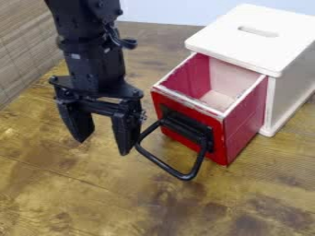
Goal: Open the drawer
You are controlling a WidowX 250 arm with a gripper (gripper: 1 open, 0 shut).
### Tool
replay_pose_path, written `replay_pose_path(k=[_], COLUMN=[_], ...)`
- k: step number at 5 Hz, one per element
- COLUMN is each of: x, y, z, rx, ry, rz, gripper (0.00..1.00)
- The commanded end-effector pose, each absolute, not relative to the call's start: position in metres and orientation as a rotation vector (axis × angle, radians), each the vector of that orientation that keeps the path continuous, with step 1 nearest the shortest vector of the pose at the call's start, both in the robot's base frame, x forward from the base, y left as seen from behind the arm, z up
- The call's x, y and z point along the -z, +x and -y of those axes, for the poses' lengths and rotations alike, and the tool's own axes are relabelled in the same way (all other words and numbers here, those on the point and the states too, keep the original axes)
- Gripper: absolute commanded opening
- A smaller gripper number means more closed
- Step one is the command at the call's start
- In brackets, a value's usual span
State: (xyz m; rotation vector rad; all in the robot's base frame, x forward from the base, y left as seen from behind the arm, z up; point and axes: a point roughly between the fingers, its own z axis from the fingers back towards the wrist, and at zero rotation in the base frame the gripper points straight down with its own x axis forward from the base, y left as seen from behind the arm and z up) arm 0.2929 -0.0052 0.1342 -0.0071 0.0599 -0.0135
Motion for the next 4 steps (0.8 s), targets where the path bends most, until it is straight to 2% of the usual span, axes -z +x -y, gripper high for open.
replay_pose_path(k=[1,4], x=[-0.132,-0.107], y=[0.294,0.299], z=[0.011,0.014], rx=[-0.028,0.001], ry=[-0.008,0.016], rz=[-0.063,-0.044], gripper=[1.00,1.00])
